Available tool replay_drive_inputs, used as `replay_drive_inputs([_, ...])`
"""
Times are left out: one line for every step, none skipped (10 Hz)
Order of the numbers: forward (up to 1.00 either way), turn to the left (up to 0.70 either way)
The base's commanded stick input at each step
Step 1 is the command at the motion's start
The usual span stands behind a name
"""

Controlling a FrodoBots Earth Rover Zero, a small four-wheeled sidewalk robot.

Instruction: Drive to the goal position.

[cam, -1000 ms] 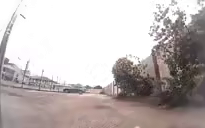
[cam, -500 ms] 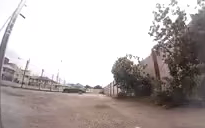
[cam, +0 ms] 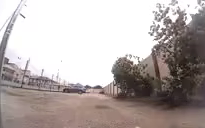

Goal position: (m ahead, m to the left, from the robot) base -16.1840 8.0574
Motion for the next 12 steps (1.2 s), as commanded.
replay_drive_inputs([0.08, 0.0])
replay_drive_inputs([0.08, 0.0])
replay_drive_inputs([0.08, 0.0])
replay_drive_inputs([0.08, 0.0])
replay_drive_inputs([0.08, 0.0])
replay_drive_inputs([0.08, 0.0])
replay_drive_inputs([0.08, 0.0])
replay_drive_inputs([0.08, 0.0])
replay_drive_inputs([0.08, 0.0])
replay_drive_inputs([0.08, 0.0])
replay_drive_inputs([0.08, 0.0])
replay_drive_inputs([0.52, 0.02])
